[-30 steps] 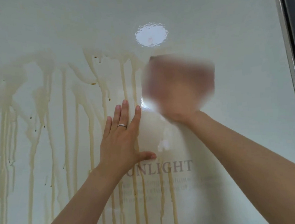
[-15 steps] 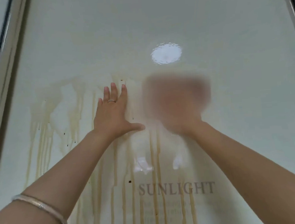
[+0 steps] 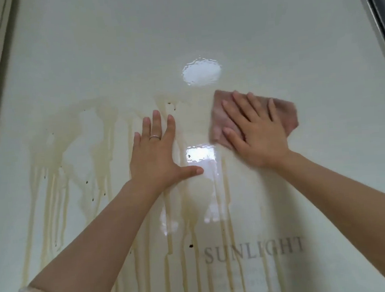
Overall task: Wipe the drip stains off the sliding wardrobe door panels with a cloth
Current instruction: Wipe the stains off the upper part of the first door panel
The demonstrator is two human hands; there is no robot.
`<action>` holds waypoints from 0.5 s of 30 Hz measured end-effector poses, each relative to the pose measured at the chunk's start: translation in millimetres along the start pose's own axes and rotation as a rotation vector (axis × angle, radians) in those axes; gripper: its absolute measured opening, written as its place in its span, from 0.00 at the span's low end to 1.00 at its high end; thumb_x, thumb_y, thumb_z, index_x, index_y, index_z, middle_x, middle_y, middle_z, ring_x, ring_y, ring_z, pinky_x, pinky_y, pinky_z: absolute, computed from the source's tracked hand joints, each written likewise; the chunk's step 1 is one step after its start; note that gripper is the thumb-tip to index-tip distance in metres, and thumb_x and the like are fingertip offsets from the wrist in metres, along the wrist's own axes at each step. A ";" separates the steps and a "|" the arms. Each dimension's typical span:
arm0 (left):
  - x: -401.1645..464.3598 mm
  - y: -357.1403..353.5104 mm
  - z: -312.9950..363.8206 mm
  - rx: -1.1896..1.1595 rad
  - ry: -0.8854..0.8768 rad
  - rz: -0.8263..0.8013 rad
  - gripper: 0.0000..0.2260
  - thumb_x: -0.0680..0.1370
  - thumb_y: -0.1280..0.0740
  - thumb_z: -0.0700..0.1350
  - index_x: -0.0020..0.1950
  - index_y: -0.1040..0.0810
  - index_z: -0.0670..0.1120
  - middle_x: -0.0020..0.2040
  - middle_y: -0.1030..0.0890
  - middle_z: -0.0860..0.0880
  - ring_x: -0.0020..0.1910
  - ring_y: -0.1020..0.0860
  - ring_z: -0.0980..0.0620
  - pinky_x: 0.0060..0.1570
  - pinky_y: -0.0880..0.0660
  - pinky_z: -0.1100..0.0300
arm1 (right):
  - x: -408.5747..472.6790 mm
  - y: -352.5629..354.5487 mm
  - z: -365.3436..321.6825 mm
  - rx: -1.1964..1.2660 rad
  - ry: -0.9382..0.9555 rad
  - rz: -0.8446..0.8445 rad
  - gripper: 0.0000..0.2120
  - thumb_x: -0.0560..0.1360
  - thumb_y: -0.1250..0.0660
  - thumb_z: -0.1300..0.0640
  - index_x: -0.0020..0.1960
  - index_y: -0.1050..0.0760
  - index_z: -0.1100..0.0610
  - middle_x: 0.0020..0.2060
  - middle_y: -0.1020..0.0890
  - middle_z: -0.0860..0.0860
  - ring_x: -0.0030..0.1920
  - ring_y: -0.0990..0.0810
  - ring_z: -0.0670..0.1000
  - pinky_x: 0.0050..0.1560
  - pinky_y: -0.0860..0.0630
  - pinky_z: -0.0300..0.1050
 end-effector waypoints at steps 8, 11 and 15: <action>-1.8 -6.5 -2.6 0.001 -0.005 0.038 0.55 0.64 0.35 0.71 0.76 0.64 0.51 0.75 0.67 0.47 0.74 0.66 0.48 0.71 0.63 0.52 | -5.3 -10.4 -45.8 -0.041 0.136 0.054 0.23 0.79 0.41 0.49 0.73 0.32 0.52 0.70 0.28 0.52 0.70 0.33 0.54 0.69 0.49 0.42; -1.8 -3.9 -0.6 0.004 -0.009 0.030 0.54 0.64 0.34 0.71 0.76 0.64 0.51 0.76 0.67 0.47 0.75 0.65 0.47 0.72 0.62 0.52 | -10.7 -9.8 -24.2 -0.102 0.161 0.016 0.33 0.74 0.51 0.42 0.74 0.34 0.54 0.73 0.34 0.57 0.73 0.38 0.60 0.75 0.61 0.48; 1.3 -6.9 -4.4 -0.009 -0.008 0.041 0.55 0.64 0.34 0.71 0.76 0.64 0.51 0.76 0.67 0.47 0.74 0.66 0.48 0.71 0.64 0.53 | 9.3 -2.2 24.1 -0.029 -0.178 0.086 0.35 0.74 0.62 0.38 0.79 0.54 0.46 0.79 0.53 0.48 0.78 0.57 0.53 0.75 0.63 0.58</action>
Point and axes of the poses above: each hand's wrist, its own x-axis towards the middle knuckle, its own y-axis out of the back of the hand, z = x × y, the point moved 1 cm from there along x, towards the middle knuckle
